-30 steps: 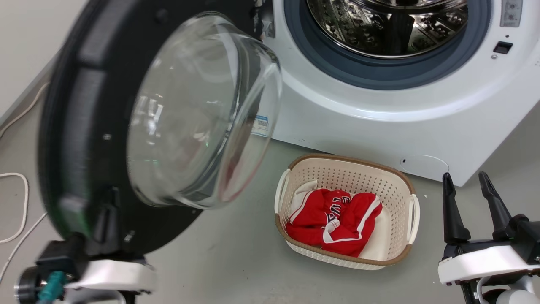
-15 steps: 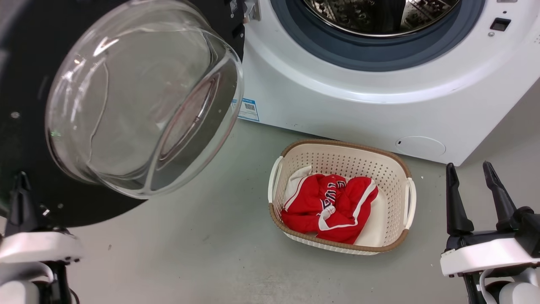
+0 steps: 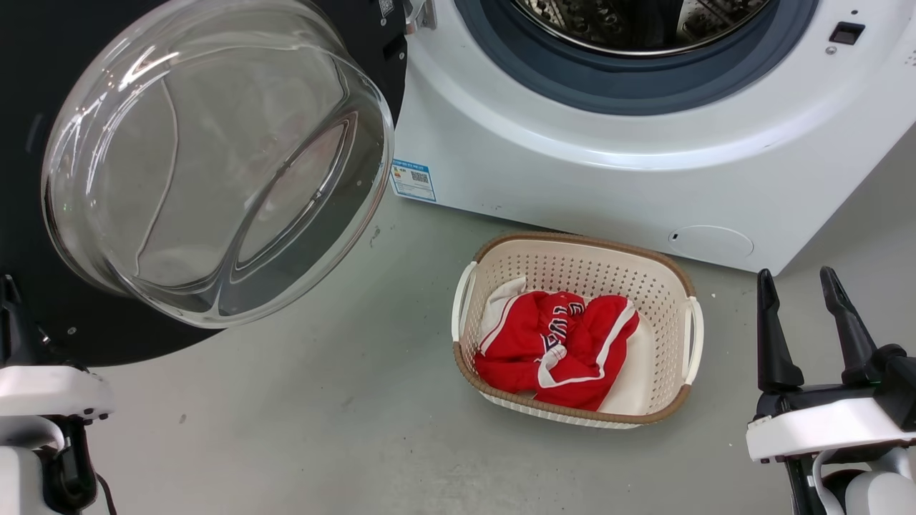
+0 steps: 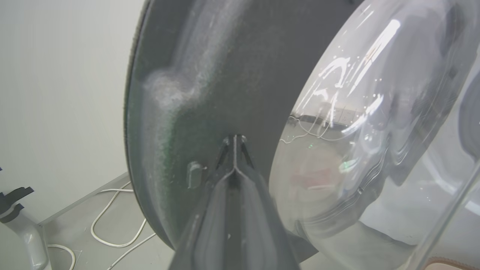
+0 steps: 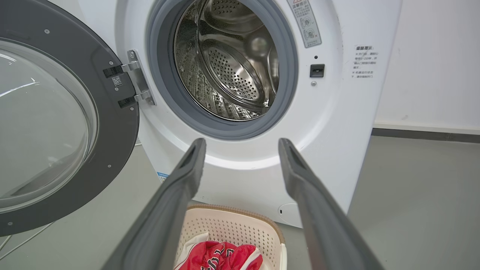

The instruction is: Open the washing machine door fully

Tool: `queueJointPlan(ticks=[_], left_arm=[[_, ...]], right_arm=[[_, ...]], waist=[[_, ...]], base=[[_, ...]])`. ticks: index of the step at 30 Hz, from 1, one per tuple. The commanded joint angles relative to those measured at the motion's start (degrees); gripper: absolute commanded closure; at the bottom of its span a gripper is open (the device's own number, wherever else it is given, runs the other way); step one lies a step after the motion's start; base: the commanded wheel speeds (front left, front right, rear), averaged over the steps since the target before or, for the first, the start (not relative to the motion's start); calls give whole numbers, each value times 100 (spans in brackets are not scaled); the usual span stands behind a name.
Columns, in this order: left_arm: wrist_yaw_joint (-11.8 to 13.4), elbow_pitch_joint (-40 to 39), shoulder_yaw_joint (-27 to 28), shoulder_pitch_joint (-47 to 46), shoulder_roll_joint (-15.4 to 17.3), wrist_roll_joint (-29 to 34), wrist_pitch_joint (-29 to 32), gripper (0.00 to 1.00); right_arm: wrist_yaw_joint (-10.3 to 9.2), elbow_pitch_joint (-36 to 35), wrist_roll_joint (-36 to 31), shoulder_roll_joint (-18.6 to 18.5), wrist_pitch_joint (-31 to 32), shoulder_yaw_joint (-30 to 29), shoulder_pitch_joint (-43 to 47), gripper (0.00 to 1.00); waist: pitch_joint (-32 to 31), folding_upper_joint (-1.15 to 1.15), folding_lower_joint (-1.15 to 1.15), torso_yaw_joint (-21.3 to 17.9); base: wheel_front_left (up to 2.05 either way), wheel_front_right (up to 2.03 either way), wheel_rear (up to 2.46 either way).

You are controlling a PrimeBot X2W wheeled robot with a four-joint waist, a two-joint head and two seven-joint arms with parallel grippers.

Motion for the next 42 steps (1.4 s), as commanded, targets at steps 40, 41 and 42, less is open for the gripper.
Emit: queueJointPlan(ticks=[40,41,42], left_arm=[[-592,-1772,-1276,1268,-1681,1543,-31,0],[-592,-1772,-1276,1268,-1681,1543,-31,0],[-617,-1746,-1303,1183,-1683,1558,-31,0]], right_arm=[[-2,196,-26,9,-184,131,280,0],[-2,196,-26,9,-184,131,280,0],[-2,178,-40,9,-180,129,277,0]], waist=[[-848,0,-1,-754],[-848,0,-1,-754],[-838,0,-1,-804]], base=[[0,0,0],[0,0,0],[0,0,0]])
